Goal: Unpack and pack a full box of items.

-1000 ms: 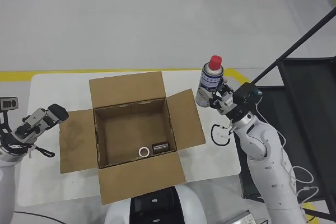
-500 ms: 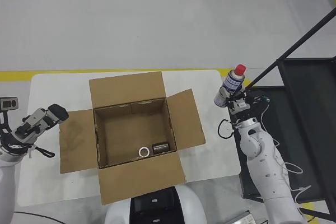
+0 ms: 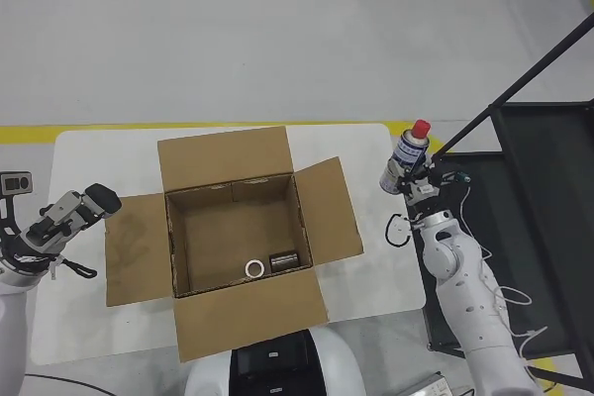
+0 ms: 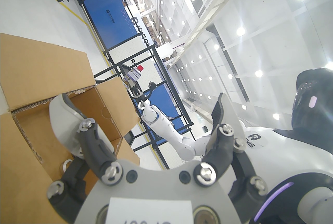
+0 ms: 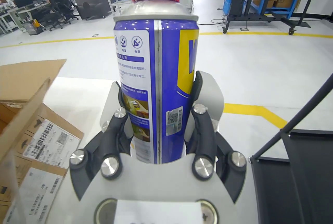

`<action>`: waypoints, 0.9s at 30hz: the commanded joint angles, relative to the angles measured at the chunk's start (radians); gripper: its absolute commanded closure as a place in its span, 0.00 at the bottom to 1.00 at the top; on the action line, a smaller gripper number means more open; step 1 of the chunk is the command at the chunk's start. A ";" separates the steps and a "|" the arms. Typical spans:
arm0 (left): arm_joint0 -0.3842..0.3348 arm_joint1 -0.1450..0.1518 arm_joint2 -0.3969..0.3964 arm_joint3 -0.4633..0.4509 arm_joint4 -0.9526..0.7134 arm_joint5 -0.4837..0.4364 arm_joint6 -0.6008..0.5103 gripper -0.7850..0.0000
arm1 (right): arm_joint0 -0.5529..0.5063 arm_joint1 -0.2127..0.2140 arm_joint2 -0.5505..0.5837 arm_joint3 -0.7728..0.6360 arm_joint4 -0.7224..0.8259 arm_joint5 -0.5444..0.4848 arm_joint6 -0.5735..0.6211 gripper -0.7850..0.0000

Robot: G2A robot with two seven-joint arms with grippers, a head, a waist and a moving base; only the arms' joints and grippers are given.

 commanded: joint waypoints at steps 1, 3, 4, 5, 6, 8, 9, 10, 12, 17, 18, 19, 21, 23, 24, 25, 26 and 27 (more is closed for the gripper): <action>0.000 0.000 0.000 0.000 0.000 0.000 0.000 0.00 | 0.023 -0.004 -0.011 0.079 0.035 -0.003 -0.025 1.00; 0.000 0.000 0.000 0.000 0.000 0.000 0.000 0.00 | 0.051 -0.009 -0.028 0.160 0.036 0.016 -0.064 1.00; 0.000 0.000 0.000 0.000 0.000 0.000 0.000 0.00 | 0.067 -0.011 -0.036 0.203 0.018 0.046 -0.076 1.00; 0.000 0.000 0.000 0.000 0.000 0.000 0.000 0.00 | 0.082 -0.013 -0.050 0.238 -0.019 0.082 -0.093 1.00; 0.000 0.000 0.000 0.000 0.000 0.000 0.000 0.00 | 0.095 -0.017 -0.065 0.273 -0.019 0.093 -0.108 1.00; 0.000 0.000 0.000 0.000 0.000 0.000 0.000 0.00 | 0.122 -0.028 -0.087 0.335 0.028 0.087 -0.123 1.00; 0.000 0.000 0.000 0.000 0.000 0.000 0.000 0.00 | 0.136 -0.032 -0.100 0.361 0.024 0.096 -0.132 1.00; 0.000 0.000 0.000 0.000 0.000 0.000 0.000 0.00 | 0.149 -0.036 -0.113 0.386 0.014 0.107 -0.145 1.00; 0.000 0.000 0.000 0.000 0.000 0.000 0.000 0.00 | 0.175 -0.045 -0.138 0.433 0.021 0.110 -0.175 1.00; 0.000 0.000 0.000 0.000 0.000 0.000 0.000 0.00 | 0.231 -0.067 -0.194 0.532 0.008 0.143 -0.265 1.00; 0.000 0.000 0.000 0.000 0.000 0.000 0.000 0.00 | 0.242 -0.072 -0.201 0.550 0.015 0.147 -0.285 1.00; 0.000 0.000 0.000 0.000 0.000 0.000 0.000 0.00 | 0.253 -0.076 -0.209 0.567 0.019 0.153 -0.304 1.00; 0.000 0.000 0.000 0.000 0.000 0.000 0.000 0.00 | 0.274 -0.086 -0.223 0.603 0.028 0.155 -0.340 1.00; 0.000 0.000 0.000 0.000 0.000 0.000 0.000 0.00 | 0.296 -0.095 -0.239 0.642 0.034 0.161 -0.368 1.00; 0.000 0.000 0.000 0.000 0.000 0.000 0.000 0.00 | 0.308 -0.099 -0.247 0.662 0.034 0.161 -0.376 1.00; 0.000 0.000 0.000 0.000 0.000 0.000 0.000 0.00 | 0.320 -0.104 -0.255 0.683 0.033 0.164 -0.386 1.00; 0.000 0.000 0.000 0.000 0.000 0.000 0.000 0.00 | 0.331 -0.108 -0.263 0.705 0.034 0.165 -0.395 1.00; 0.000 0.000 0.000 0.000 0.000 0.000 0.000 0.00 | 0.342 -0.113 -0.270 0.728 0.033 0.166 -0.398 1.00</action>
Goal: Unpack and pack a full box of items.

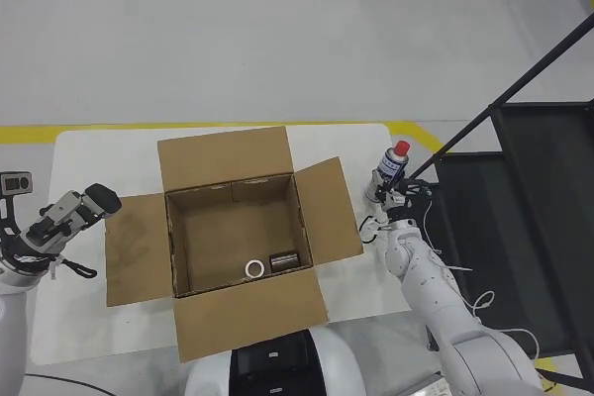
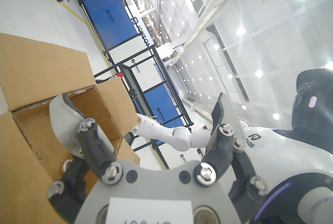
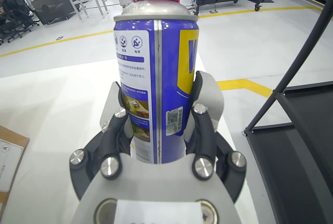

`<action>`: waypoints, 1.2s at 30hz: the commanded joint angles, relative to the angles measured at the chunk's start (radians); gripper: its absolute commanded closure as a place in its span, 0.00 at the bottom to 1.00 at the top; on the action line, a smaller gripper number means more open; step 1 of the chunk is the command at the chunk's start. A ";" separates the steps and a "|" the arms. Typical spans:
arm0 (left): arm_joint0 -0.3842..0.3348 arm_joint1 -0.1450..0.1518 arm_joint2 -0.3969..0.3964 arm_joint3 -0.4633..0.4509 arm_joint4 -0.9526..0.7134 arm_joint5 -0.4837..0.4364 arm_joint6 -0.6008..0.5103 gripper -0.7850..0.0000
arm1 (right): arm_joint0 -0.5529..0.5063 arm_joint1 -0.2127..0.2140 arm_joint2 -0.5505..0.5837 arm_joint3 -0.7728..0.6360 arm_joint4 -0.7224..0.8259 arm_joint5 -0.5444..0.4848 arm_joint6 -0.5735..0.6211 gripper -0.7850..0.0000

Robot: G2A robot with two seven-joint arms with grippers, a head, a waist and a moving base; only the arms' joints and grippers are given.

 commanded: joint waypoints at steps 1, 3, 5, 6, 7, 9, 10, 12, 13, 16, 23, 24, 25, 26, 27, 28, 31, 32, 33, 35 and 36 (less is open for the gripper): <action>0.000 0.000 0.000 0.000 0.000 0.000 0.000 0.00 | 0.018 -0.006 -0.011 0.037 -0.004 0.004 -0.007 1.00; 0.000 0.000 0.000 0.000 0.000 0.000 0.000 0.00 | 0.035 -0.012 -0.020 0.074 -0.004 0.008 -0.016 1.00; 0.000 0.000 0.000 0.000 0.000 0.000 0.000 0.00 | 0.048 -0.016 -0.029 0.104 -0.014 0.018 -0.028 1.00; 0.000 0.000 0.000 0.000 0.000 0.000 0.000 0.00 | 0.052 -0.018 -0.031 0.116 -0.016 0.018 -0.037 1.00; 0.000 0.000 0.000 0.000 0.000 0.000 0.000 0.00 | 0.055 -0.019 -0.033 0.128 -0.018 0.019 -0.046 1.00; 0.000 0.000 0.000 0.000 0.000 0.000 0.000 0.00 | 0.059 -0.020 -0.036 0.147 -0.022 0.020 -0.063 1.00; 0.000 0.000 0.000 0.000 0.000 0.000 0.000 0.00 | 0.059 -0.021 -0.036 0.154 -0.023 0.017 -0.073 1.00; 0.000 0.000 0.000 0.000 0.000 0.000 0.000 0.00 | 0.056 -0.021 -0.040 0.162 -0.032 0.013 -0.096 0.81; 0.000 0.000 0.000 0.000 0.000 0.000 0.000 0.00 | 0.053 -0.020 -0.043 0.163 -0.040 0.008 -0.109 0.69; 0.000 0.000 0.000 0.000 0.000 0.000 0.000 0.00 | 0.046 -0.017 -0.049 0.164 -0.067 0.011 -0.150 0.66; 0.000 0.000 0.000 0.000 0.000 0.000 0.000 0.00 | 0.026 -0.015 -0.053 0.139 -0.088 0.018 -0.186 0.00; 0.000 0.000 0.000 0.000 0.000 0.000 0.000 0.00 | 0.022 -0.014 -0.052 0.132 -0.089 0.018 -0.191 0.00; 0.000 0.000 0.000 0.000 0.000 0.000 0.000 0.00 | 0.019 -0.013 -0.051 0.125 -0.091 0.019 -0.194 0.00; 0.000 0.000 0.000 0.000 0.000 0.000 0.000 0.00 | 0.015 -0.012 -0.050 0.119 -0.092 0.020 -0.196 0.00; 0.000 0.000 0.000 0.000 0.000 0.000 0.000 0.00 | 0.012 -0.011 -0.049 0.113 -0.093 0.021 -0.196 0.00; 0.000 0.000 0.000 0.000 0.000 0.000 0.000 0.00 | 0.008 -0.010 -0.047 0.106 -0.093 0.022 -0.196 0.00; 0.000 0.000 0.000 0.000 0.000 0.000 0.000 0.00 | -0.002 -0.006 -0.041 0.087 -0.093 0.023 -0.195 0.00; 0.000 0.000 0.000 0.000 0.000 0.000 0.000 0.00 | -0.006 -0.005 -0.039 0.080 -0.092 0.022 -0.195 0.00; 0.000 0.000 0.000 0.000 0.000 0.000 0.000 0.00 | -0.010 -0.004 -0.037 0.073 -0.091 0.021 -0.196 0.00; 0.000 0.000 0.000 0.000 0.000 0.000 0.000 0.00 | -0.018 -0.001 -0.033 0.055 -0.092 0.019 -0.195 0.00; 0.000 0.000 0.000 0.000 0.000 0.000 0.000 0.00 | -0.023 0.001 -0.030 0.044 -0.094 0.017 -0.199 0.00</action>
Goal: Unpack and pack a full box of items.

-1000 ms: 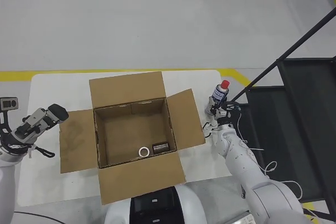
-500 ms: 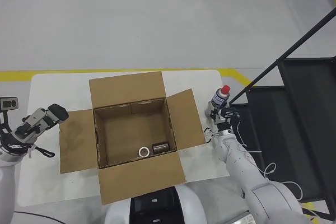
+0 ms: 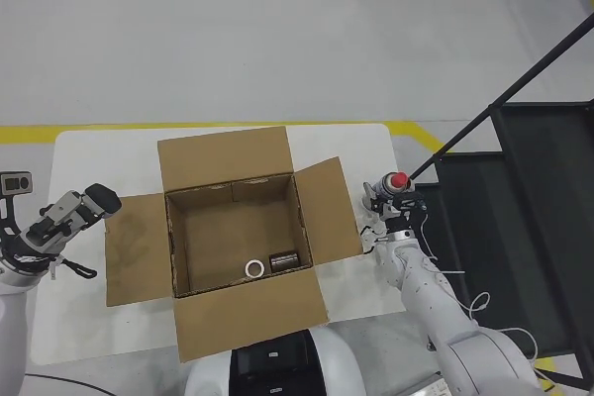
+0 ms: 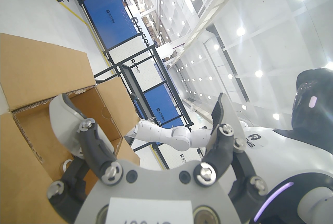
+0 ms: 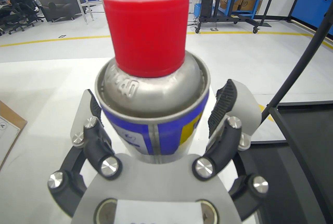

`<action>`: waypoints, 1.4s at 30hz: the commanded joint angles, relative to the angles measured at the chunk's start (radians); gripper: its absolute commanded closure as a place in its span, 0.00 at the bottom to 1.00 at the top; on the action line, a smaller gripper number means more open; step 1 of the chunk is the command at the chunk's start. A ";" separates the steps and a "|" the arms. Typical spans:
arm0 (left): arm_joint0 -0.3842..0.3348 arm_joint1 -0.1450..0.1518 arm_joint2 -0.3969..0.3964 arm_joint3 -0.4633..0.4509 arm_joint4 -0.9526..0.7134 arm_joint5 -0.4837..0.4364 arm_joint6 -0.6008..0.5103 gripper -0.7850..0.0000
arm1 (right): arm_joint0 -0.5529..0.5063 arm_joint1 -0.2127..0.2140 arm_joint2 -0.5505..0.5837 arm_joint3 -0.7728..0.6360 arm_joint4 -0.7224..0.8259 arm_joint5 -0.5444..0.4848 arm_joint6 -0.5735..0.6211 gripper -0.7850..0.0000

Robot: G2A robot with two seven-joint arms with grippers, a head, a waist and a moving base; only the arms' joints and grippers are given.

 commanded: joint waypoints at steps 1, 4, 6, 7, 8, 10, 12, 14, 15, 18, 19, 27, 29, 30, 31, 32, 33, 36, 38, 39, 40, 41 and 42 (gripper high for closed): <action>0.000 0.000 0.000 0.000 0.000 0.000 0.000 0.00 | -0.010 0.004 0.006 -0.023 -0.003 -0.002 -0.006 0.00; 0.000 0.000 0.000 0.000 0.000 0.000 0.000 0.00 | -0.035 0.014 0.024 -0.076 -0.006 -0.009 -0.004 0.00; 0.000 0.000 0.000 0.000 0.000 0.000 0.000 0.00 | -0.060 0.024 0.040 -0.131 -0.018 -0.012 -0.003 0.00; 0.000 0.000 0.000 0.000 0.000 0.000 0.000 0.00 | -0.077 0.030 0.051 -0.164 -0.026 -0.011 0.001 0.00; 0.000 0.000 0.000 0.000 0.000 0.000 0.000 0.00 | -0.097 0.037 0.062 -0.205 -0.037 -0.011 0.004 0.00; 0.000 0.000 0.000 0.000 0.000 0.000 0.000 0.00 | -0.144 0.050 0.091 -0.296 -0.042 -0.014 0.029 0.00; 0.000 0.000 0.000 0.000 0.000 0.000 0.000 0.00 | -0.197 0.062 0.123 -0.405 -0.048 -0.016 0.067 0.00; 0.000 0.000 0.000 0.000 0.000 0.000 0.000 0.00 | -0.253 0.073 0.158 -0.522 -0.048 -0.013 0.112 0.00; 0.000 0.000 0.000 0.000 0.000 0.000 0.000 0.00 | -0.280 0.078 0.175 -0.583 -0.053 -0.009 0.134 0.00; 0.000 0.000 0.000 0.000 0.000 0.000 0.000 0.00 | -0.354 0.090 0.224 -0.765 -0.055 -0.018 0.219 0.00; 0.000 0.000 0.000 0.000 0.000 0.000 0.000 0.00 | -0.376 0.095 0.238 -0.824 -0.066 -0.024 0.258 0.00; 0.000 0.000 0.000 0.000 0.000 0.000 0.000 0.00 | -0.497 0.135 0.321 -1.238 -0.166 -0.301 0.622 0.00; 0.000 0.000 0.000 0.000 0.000 0.000 0.000 0.00 | -0.511 0.143 0.314 -1.296 -0.150 -0.443 0.694 0.00; 0.000 0.000 0.000 0.000 0.000 0.000 0.000 0.00 | -0.511 0.148 0.310 -1.319 -0.143 -0.504 0.737 0.00; 0.000 0.000 0.000 0.000 0.000 0.000 0.000 0.00 | -0.509 0.152 0.306 -1.342 -0.153 -0.548 0.778 0.00; 0.000 0.000 0.000 0.000 0.000 0.000 0.000 0.00 | -0.508 0.154 0.297 -1.359 -0.159 -0.580 0.813 0.00; 0.000 0.000 0.000 0.000 0.000 0.000 0.000 0.00 | -0.506 0.157 0.284 -1.375 -0.165 -0.607 0.847 0.00; 0.000 0.000 0.000 0.000 0.000 0.000 0.000 0.00 | -0.490 0.160 0.243 -1.411 -0.192 -0.644 0.920 0.00; 0.000 0.000 0.000 0.000 0.000 0.000 0.000 0.00 | -0.480 0.160 0.211 -1.423 -0.193 -0.642 0.948 0.00; 0.000 0.000 0.000 0.000 0.000 0.000 0.000 0.00 | -0.477 0.160 0.195 -1.424 -0.182 -0.648 0.959 0.00; 0.000 0.000 0.000 0.000 0.000 0.000 0.000 0.00 | -0.471 0.160 0.184 -1.424 -0.170 -0.653 0.970 0.00; 0.000 0.000 0.000 0.000 0.000 0.000 0.000 0.00 | -0.471 0.160 0.184 -1.424 -0.170 -0.653 0.970 0.00; 0.000 0.000 0.000 0.000 0.000 0.000 0.000 0.00 | -0.471 0.160 0.184 -1.424 -0.170 -0.653 0.970 0.00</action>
